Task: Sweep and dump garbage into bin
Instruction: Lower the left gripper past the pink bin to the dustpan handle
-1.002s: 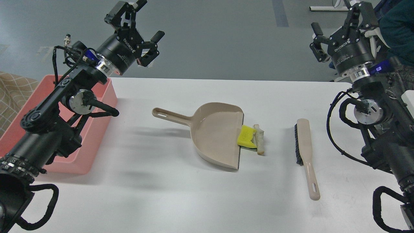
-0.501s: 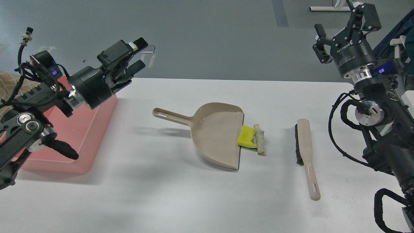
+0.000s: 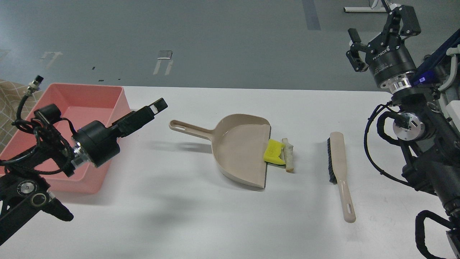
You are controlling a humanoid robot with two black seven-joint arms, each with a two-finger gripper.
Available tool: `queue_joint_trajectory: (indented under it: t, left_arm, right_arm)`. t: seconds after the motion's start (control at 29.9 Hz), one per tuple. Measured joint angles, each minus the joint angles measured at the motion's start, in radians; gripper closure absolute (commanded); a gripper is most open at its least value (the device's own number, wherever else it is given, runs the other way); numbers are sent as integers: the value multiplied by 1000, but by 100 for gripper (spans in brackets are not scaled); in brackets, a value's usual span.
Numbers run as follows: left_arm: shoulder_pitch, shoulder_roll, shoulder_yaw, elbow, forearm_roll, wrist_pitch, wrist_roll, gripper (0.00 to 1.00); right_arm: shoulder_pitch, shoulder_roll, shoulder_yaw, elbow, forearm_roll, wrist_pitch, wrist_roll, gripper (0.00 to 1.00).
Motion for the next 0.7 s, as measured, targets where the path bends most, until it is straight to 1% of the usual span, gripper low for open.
queue_joint_trajectory:
  t: [0.1, 0.3, 0.5, 0.7]
  left_arm:
    - [13, -50, 31, 34, 40, 9, 0, 2]
    - [8, -184, 60, 188, 58, 11, 0, 2]
    - [1, -262, 87, 278, 60, 14, -1, 2]
    - [-38, -325, 96, 376, 60, 50, -1, 2]
  right_arm:
    - [-1, 0, 0, -1, 0, -1, 0, 0]
    - [-3, 0, -1, -3, 0, -2, 0, 0]
    - [-4, -8, -1, -4, 0, -2, 0, 0]
    - [-5, -8, -1, -4, 0, -2, 0, 0]
